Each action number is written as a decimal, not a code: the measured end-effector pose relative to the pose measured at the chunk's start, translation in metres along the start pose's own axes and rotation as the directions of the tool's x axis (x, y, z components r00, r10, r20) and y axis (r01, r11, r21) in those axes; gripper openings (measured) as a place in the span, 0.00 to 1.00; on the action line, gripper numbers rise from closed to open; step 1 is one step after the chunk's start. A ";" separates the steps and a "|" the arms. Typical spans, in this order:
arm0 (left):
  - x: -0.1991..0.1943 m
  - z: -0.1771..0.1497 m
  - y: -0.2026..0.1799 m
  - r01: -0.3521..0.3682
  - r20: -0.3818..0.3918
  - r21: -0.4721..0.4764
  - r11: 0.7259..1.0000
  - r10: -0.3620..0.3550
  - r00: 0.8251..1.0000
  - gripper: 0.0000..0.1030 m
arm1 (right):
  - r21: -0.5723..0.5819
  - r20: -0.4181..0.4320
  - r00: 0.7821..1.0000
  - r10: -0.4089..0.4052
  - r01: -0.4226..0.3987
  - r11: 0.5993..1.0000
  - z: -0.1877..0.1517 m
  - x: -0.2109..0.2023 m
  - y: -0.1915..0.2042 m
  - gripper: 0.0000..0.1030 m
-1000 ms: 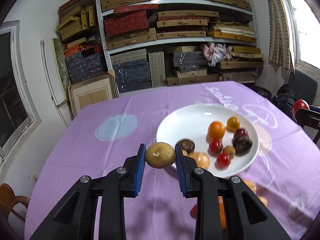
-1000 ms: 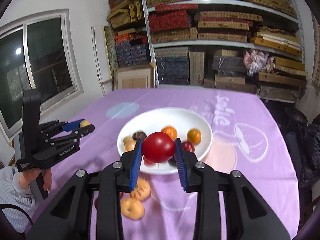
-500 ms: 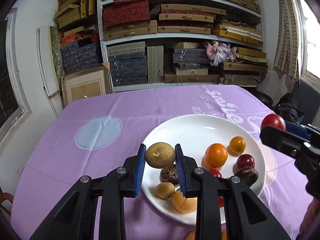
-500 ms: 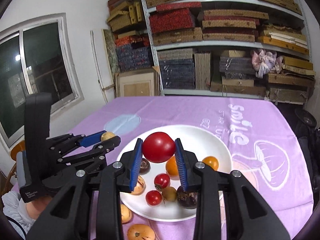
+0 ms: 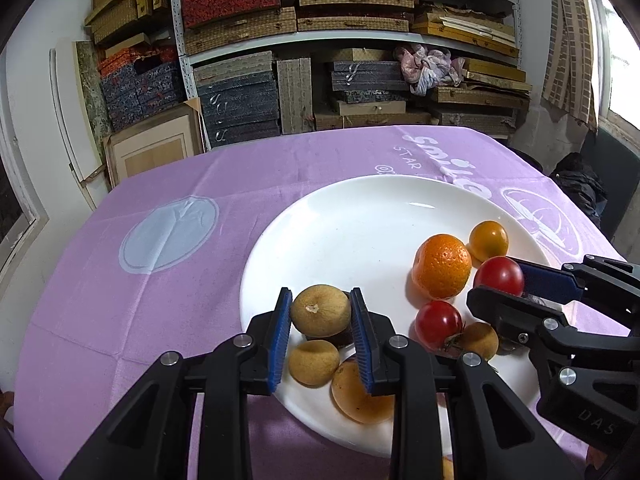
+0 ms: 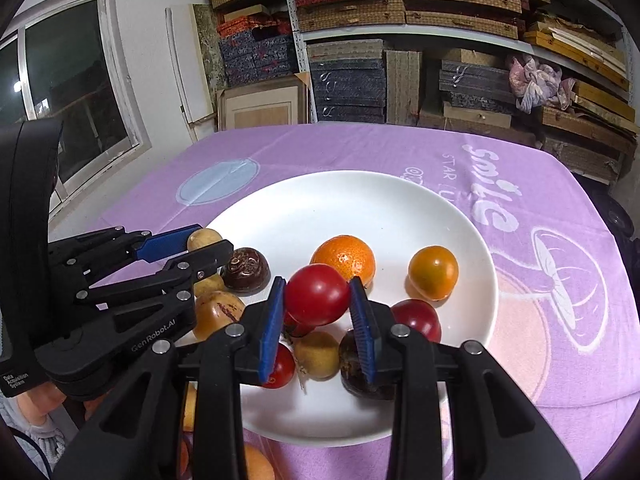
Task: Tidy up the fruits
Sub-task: 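Lower the brown fruit and tomato onto the plate and open both tools, then move both open tools back toward the remaining fruits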
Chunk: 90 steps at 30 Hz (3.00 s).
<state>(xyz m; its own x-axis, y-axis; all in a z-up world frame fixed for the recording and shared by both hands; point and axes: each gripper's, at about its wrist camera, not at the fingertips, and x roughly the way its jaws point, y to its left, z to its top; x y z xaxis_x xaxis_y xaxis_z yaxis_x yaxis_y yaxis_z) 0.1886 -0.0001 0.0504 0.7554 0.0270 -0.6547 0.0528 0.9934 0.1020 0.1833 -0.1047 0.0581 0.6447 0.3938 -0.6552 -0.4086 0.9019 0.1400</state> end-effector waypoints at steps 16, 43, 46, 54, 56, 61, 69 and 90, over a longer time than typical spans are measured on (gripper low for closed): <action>0.004 -0.003 0.002 -0.064 0.018 -0.012 0.998 0.065 0.998 0.61 | -0.006 0.029 0.999 -0.033 0.033 0.999 0.004 -0.003 -0.006 0.57; -0.095 -0.042 0.035 -0.074 0.057 -0.072 0.995 0.078 0.995 0.81 | -0.060 0.287 0.957 0.032 -0.015 0.998 -0.010 -0.172 0.034 0.86; -0.103 -0.068 0.039 -0.051 0.046 -0.100 0.994 0.055 0.997 0.82 | -0.080 0.290 0.957 0.004 0.020 0.997 -0.040 -0.183 0.035 0.92; -0.116 -0.102 0.004 0.022 0.043 -0.011 1.000 -0.021 0.999 0.83 | 0.017 0.230 0.973 -0.019 0.015 1.000 -0.089 -0.157 -0.001 0.93; -0.118 -0.106 -0.011 0.032 0.045 0.045 0.998 -0.034 0.998 0.86 | 0.053 0.217 0.976 -0.018 0.006 0.999 -0.089 -0.151 -0.010 0.93; -0.110 -0.115 -0.035 0.087 -0.005 0.119 0.989 -0.087 0.996 0.87 | 0.109 0.199 0.980 -0.026 0.004 0.994 -0.090 -0.146 -0.020 0.94; -0.102 -0.119 -0.038 0.145 -0.059 0.113 0.983 -0.139 0.989 0.87 | 0.110 0.150 0.988 -0.029 0.013 0.994 -0.091 -0.132 -0.019 0.95; -0.091 -0.129 0.001 0.129 -0.131 0.046 0.991 -0.122 0.984 0.79 | 0.123 0.100 0.995 -0.020 0.007 0.992 -0.096 -0.119 -0.021 0.96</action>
<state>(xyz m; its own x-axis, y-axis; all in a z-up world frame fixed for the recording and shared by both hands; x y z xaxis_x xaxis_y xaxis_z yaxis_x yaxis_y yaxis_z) 0.0357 0.0128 0.0134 0.6511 -0.0797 -0.7548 0.1797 0.9824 0.0514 0.0527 -0.1877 0.0621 0.7140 0.3917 -0.5803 -0.3216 0.9197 0.2251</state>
